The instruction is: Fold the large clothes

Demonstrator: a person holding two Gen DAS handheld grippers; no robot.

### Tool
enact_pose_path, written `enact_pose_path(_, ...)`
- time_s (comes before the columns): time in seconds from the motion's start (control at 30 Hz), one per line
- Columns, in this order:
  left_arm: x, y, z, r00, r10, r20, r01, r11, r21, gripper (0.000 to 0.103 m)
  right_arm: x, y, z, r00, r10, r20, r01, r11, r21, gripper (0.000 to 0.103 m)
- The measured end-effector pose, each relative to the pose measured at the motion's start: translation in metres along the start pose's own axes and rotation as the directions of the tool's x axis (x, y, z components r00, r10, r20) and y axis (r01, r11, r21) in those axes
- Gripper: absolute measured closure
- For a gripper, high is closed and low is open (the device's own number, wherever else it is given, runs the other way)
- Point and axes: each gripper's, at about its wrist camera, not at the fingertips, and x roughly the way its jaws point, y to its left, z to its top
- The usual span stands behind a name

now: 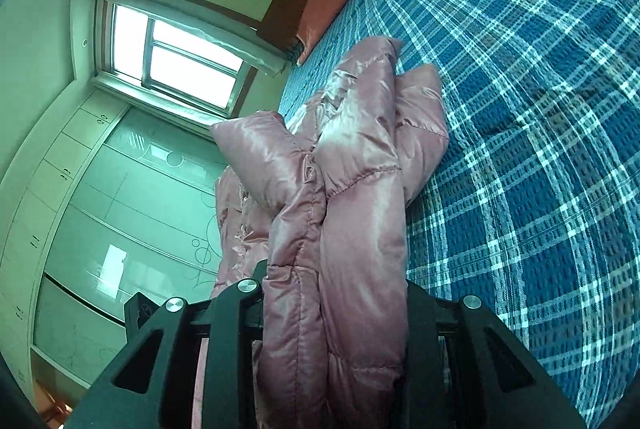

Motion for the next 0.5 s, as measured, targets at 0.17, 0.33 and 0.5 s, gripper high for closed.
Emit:
enact_pose_path(0.17,0.004,0.004,-0.001,1.0,0.007,0.0,-0.007,1.0,0.018,0.058,0.002,-0.005,-0.001,1.0,-0.005,-0.006,0.005,1.0,0.024,0.075)
enact_pose_path(0.33,0.002,0.007,0.001,1.0,-0.011,-0.024,0.012,1.0,0.02,0.052,0.001,0.003,0.004,0.999,-0.038,-0.021,0.038,0.999,0.017,0.066)
enact_pose_path(0.5,-0.014,0.011,-0.006,0.999,-0.035,-0.035,0.036,0.998,0.042,0.03,-0.017,0.012,0.003,0.996,-0.083,-0.02,0.083,0.996,0.011,0.043)
